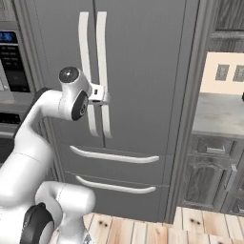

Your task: Gather the lemon and sweet potato from the fridge and place them on a tray on the dining counter. Then gather the fishs from the fridge and place them on the other tray.

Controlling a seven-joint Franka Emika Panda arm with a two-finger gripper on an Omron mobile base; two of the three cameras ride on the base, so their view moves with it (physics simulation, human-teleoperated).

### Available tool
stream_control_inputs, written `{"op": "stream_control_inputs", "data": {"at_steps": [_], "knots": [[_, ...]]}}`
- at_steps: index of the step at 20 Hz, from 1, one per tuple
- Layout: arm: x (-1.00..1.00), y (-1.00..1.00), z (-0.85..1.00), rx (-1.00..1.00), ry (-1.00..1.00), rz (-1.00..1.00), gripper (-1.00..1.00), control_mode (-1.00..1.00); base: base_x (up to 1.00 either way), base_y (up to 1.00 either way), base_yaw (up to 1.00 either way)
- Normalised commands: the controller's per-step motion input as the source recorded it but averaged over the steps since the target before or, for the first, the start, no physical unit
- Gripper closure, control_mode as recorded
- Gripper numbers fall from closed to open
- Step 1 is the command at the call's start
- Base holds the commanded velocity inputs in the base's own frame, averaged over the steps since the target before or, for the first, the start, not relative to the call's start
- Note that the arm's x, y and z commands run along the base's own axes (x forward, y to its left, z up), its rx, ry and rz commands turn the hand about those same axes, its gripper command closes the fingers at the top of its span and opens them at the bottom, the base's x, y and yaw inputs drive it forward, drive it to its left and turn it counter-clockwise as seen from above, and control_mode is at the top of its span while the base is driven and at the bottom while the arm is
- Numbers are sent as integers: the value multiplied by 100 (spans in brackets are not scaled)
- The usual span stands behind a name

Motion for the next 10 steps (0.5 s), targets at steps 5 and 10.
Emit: {"op": "stream_control_inputs", "data": {"at_steps": [5,10], "knots": [[60,0,37,5,-1,-3,-100,-100,0,0,0],[45,0,27,0,-1,-7,-100,-100,0,0,0]]}}
